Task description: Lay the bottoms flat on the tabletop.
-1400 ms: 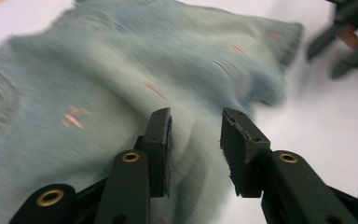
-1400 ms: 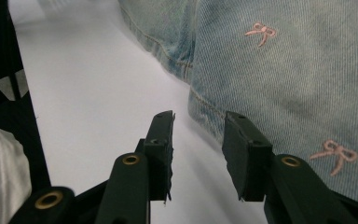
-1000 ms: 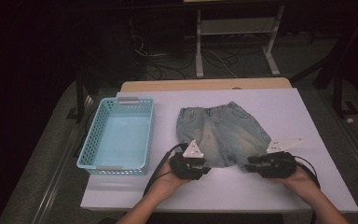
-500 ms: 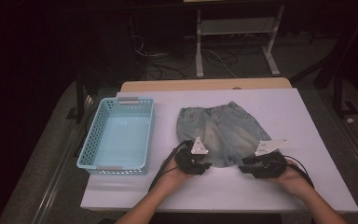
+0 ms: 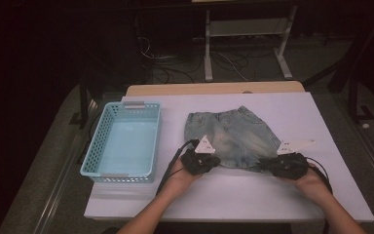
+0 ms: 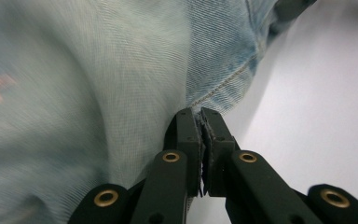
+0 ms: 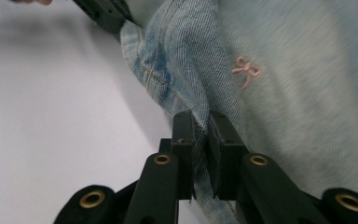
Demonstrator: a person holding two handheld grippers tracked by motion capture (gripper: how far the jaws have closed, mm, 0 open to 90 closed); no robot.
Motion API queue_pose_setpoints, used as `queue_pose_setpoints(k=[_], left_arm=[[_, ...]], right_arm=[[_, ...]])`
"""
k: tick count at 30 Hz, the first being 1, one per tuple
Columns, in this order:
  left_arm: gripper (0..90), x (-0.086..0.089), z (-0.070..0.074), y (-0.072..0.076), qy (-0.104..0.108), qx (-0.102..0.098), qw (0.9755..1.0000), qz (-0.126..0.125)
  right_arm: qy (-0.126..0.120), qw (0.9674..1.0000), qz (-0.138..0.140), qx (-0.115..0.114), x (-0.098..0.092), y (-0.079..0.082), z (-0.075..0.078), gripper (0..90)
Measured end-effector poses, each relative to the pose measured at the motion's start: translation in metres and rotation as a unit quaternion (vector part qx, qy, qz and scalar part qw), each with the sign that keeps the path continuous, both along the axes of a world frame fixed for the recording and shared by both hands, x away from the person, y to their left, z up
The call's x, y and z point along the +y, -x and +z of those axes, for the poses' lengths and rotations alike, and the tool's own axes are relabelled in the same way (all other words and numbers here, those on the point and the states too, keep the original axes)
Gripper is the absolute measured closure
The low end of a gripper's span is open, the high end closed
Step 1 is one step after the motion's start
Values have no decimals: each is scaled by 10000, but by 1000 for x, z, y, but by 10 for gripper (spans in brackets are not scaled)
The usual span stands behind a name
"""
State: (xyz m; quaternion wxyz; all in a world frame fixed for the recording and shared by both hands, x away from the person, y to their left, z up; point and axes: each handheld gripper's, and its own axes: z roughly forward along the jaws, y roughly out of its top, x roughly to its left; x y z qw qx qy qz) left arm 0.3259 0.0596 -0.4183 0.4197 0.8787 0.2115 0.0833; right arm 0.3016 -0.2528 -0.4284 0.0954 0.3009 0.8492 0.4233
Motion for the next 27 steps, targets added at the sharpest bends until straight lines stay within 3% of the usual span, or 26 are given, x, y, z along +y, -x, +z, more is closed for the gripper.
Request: queue_pose_setpoints(k=[5, 9, 13, 20, 27], left_arm=[[872, 7, 16, -12, 270, -133, 9995, 138], [872, 5, 25, -27, 241, -316, 9990, 215], [872, 1, 30, -46, 182, -401, 9985, 335], [871, -10, 20, -77, -45, -356, 9980, 524], [864, -21, 1, -100, -221, -87, 9974, 684]], right_arm=[[-245, 9994, -143, -208, -4, -10, 13, 805], [-218, 9987, -260, -379, -2, -22, 22, 806], [-183, 9984, -357, -398, -1, -37, 26, 806], [-60, 9979, -588, -272, 1, -68, 19, 806], [34, 9961, -880, 13, 0, -95, 5, 804]])
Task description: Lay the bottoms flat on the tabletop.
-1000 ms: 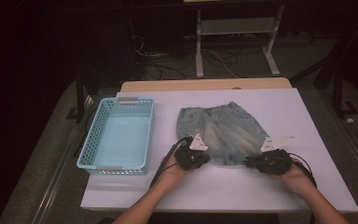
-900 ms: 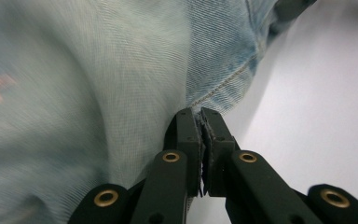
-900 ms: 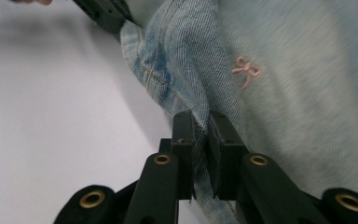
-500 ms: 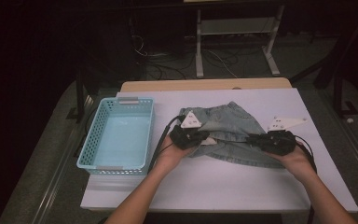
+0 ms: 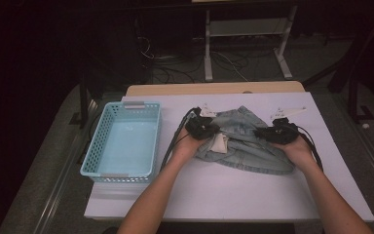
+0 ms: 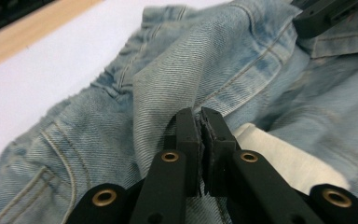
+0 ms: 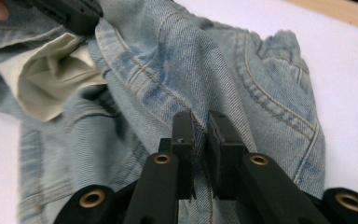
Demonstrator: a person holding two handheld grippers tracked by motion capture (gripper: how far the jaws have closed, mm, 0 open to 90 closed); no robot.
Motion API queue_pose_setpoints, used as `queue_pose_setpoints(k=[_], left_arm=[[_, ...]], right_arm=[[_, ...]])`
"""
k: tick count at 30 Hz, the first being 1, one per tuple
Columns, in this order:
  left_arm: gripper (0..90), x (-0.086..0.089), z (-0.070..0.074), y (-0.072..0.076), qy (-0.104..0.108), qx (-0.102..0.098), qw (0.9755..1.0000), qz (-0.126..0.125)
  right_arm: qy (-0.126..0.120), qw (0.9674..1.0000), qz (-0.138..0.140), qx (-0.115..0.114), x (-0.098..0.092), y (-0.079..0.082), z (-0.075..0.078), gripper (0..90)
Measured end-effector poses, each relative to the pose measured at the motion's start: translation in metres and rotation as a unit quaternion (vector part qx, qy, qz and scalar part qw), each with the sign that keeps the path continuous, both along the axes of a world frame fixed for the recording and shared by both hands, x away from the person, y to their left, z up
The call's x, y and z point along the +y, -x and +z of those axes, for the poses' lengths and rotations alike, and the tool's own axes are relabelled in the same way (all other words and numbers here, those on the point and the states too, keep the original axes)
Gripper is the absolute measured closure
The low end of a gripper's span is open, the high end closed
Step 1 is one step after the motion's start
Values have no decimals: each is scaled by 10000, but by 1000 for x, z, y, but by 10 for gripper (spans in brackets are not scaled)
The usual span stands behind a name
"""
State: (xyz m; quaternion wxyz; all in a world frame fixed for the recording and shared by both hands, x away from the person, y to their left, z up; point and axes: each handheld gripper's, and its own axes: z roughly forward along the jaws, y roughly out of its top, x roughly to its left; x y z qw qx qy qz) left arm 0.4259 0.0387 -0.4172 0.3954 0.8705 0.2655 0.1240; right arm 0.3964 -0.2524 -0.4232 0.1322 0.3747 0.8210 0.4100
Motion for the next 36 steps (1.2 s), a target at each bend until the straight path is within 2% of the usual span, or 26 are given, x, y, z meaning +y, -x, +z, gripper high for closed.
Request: queue_pose_setpoints(k=[2, 4, 7, 10, 12, 15, 17, 21, 24, 28, 32, 36], left_arm=[[863, -1, -6, -4, 18, 98, 9999, 50], [861, 1, -9, -6, 107, 190, 9997, 73], [858, 4, -9, -7, 189, 253, 9995, 82], [847, 4, -8, -7, 209, 288, 9993, 70], [801, 5, -6, -6, 309, 393, 9987, 64], [664, 5, 0, -1, 420, 493, 9979, -28], [562, 5, 5, 4, 444, 571, 9973, -110], [440, 10, 17, 17, 427, 544, 9974, -211], [392, 19, 23, 28, 511, 526, 9971, -214], [344, 31, 26, 43, 686, 503, 9962, -202], [319, 40, 22, 60, 713, 559, 9957, -211], [284, 47, 15, 80, 708, 563, 9957, -213]], right_arm=[[-27, 10000, -25, 67, 0, -1, -2, 766], [-82, 10000, -45, 15, 0, 3, 3, 677], [-336, 9993, 63, -131, -4, 15, 18, 621], [-526, 9980, 324, -106, -4, 28, 27, 605], [-468, 9976, 504, -81, 1, 36, 29, 593], [-448, 9965, 713, 5, 8, 47, 26, 584], [-473, 9952, 847, 111, 14, 51, 24, 576], [-306, 9932, 1103, 227, 27, 57, 17, 569], [-227, 9913, 1245, 358, 36, 58, 11, 552], [-109, 9893, 1399, 403, 47, 60, 4, 553], [-31, 9878, 1497, 433, 59, 61, -1, 574], [145, 9860, 1605, 434, 71, 62, -7, 602]])
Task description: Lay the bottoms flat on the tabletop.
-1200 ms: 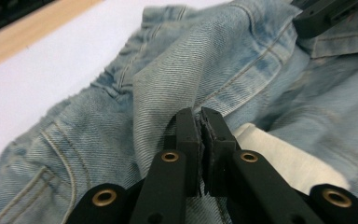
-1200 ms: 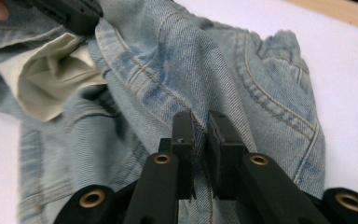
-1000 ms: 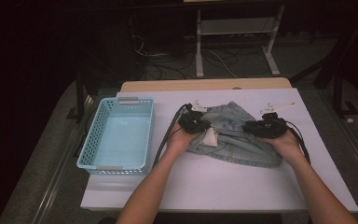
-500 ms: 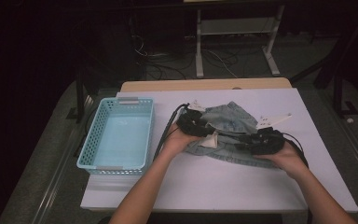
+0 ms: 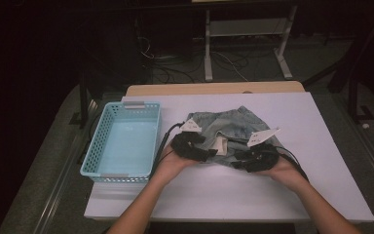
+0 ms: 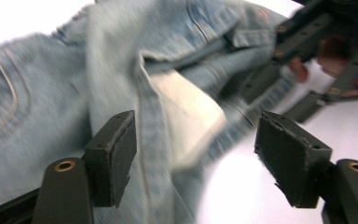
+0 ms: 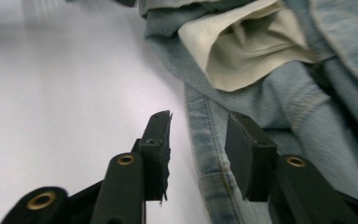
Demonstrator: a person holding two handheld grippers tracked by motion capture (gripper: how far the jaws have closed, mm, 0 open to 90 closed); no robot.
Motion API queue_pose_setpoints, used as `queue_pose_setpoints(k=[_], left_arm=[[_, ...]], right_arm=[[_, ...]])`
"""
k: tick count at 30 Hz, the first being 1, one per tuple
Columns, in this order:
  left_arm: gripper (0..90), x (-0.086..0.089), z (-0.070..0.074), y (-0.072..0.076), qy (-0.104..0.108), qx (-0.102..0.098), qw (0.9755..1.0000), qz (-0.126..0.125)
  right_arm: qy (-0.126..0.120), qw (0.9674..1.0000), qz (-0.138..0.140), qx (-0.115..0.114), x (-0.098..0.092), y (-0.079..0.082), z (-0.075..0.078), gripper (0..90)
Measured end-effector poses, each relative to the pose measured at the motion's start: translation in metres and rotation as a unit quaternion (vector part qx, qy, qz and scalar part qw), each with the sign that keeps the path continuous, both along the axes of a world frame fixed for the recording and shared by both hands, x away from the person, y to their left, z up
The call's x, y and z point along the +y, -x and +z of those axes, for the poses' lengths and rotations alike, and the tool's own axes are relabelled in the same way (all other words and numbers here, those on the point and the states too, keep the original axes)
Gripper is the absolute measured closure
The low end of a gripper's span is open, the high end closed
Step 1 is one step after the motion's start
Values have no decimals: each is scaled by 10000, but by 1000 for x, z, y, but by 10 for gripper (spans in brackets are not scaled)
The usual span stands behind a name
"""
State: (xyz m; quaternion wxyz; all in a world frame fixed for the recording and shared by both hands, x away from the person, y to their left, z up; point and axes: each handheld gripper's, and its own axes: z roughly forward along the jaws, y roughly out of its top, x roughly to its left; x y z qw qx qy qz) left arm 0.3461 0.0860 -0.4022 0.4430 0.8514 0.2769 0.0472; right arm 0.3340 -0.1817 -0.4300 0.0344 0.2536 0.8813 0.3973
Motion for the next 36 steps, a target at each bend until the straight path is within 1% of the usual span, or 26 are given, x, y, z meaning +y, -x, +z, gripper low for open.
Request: queue_pose_setpoints(k=[3, 7, 11, 12, 14, 15, 17, 19, 20, 22, 23, 24, 26, 28, 29, 31, 34, 36], left_arm=[[247, 3, -6, 16, -71, -13, 10000, -26], [206, 7, -14, 32, -78, 12, 10000, -16], [167, 9, -22, 42, -176, 48, 9998, -8], [161, 11, -23, 44, -184, 48, 9998, -15], [161, 14, -25, 49, -141, 60, 9999, 41], [160, 15, -26, 51, -111, 53, 9999, 72], [160, 17, -29, 55, -115, 71, 9999, 102], [157, 18, -31, 59, -92, 106, 9998, 135], [157, 19, -30, 59, -68, 94, 9998, 153], [157, 20, -29, 60, -76, 33, 9998, 166], [157, 20, -28, 60, -58, 2, 9998, 189], [157, 20, -28, 60, -40, -18, 9998, 202], [157, 19, -27, 60, -53, -45, 9998, 203], [158, 20, -27, 60, -84, -79, 9997, 194], [158, 20, -26, 60, -67, -94, 9998, 187], [158, 20, -24, 61, -41, -136, 9997, 179], [158, 20, -22, 62, -5, -173, 9997, 175], [158, 20, -20, 62, 7, -207, 9996, 181]], right_arm=[[106, 9999, 31, -36, 7, -1, -5, 619], [253, 9996, 59, -59, 16, -5, -12, 632], [388, 9992, 54, -92, 21, -6, -18, 632], [361, 9993, 34, -124, 22, -6, -19, 632], [372, 9992, 16, -169, 23, -6, -20, 644], [402, 9989, 17, -241, 23, -5, -20, 653], [498, 9979, 29, -410, 25, -3, -21, 684], [567, 9971, 38, -513, 26, -2, -21, 727], [582, 9970, 37, -505, 27, -2, -20, 747], [652, 9963, -7, -556, 27, -1, -20, 836], [674, 9961, 0, -571, 27, -2, -19, 851], [647, 9966, -31, -510, 27, -2, -19, 856], [612, 9972, 41, -439, 25, -3, -18, 860], [471, 9984, 98, -283, 22, -2, -15, 861], [417, 9987, 128, -246, 21, 0, -13, 861], [276, 9992, 207, -191, 17, 4, -8, 861], [232, 9989, 344, -198, 12, 13, -1, 860], [153, 9990, 387, -133, 6, 19, 1, 860]])
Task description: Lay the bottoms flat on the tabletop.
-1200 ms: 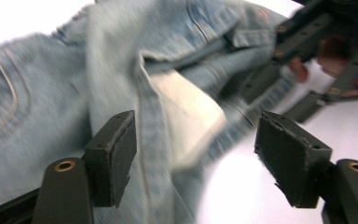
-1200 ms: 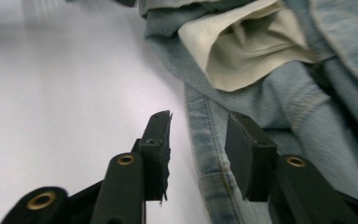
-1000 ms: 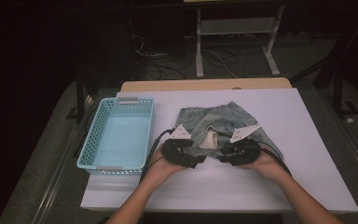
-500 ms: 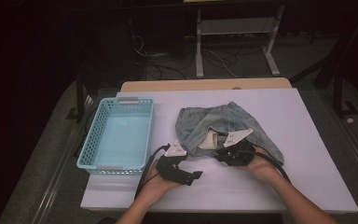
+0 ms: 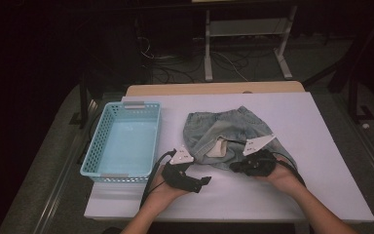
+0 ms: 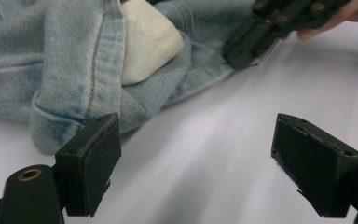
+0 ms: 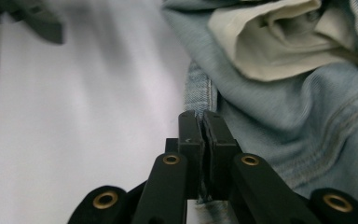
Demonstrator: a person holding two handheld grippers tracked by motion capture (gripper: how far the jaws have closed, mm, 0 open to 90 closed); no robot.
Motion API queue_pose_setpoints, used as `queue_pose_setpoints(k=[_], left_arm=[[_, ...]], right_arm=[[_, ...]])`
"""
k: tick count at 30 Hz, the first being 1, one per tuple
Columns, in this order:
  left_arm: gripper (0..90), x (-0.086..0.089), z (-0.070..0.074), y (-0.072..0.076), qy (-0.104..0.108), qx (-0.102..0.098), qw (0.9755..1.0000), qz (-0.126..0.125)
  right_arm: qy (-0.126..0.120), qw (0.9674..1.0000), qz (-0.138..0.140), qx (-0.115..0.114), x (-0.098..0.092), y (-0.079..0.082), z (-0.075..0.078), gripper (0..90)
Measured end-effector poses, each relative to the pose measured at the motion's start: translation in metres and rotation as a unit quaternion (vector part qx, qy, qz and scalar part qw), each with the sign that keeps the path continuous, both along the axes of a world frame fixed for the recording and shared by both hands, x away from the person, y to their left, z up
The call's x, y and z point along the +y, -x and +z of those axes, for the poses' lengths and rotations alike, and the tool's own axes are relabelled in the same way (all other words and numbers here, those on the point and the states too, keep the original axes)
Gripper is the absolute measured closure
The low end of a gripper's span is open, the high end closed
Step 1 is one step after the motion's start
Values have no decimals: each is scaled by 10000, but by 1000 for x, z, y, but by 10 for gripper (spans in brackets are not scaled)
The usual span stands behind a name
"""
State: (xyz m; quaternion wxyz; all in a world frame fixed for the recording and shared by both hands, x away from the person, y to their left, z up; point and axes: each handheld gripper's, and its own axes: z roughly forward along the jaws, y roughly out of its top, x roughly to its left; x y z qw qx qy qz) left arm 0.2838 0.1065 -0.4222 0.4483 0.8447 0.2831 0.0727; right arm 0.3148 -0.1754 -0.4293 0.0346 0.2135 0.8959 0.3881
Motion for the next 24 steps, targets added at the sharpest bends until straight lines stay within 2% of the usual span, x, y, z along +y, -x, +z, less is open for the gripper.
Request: queue_pose_setpoints(k=[12, 15, 18, 20, 24], left_arm=[[166, 1, 3, 1, -21, -86, 10000, 28], [167, 1, 3, 0, -38, -77, 10000, 22], [168, 1, 3, 0, -27, -79, 10000, 28], [169, 1, 4, 0, -17, -85, 10000, 27], [170, 1, 3, -1, -17, -61, 10000, 7]], right_arm=[[-223, 9995, 194, 107, -31, 33, 7, 860], [-103, 9999, 66, 66, -38, 38, 4, 854], [-33, 9999, 53, 107, -36, 36, 1, 839], [-67, 9998, 93, 135, -34, 35, 0, 814], [-114, 9999, 87, 86, -29, 36, 0, 704]])
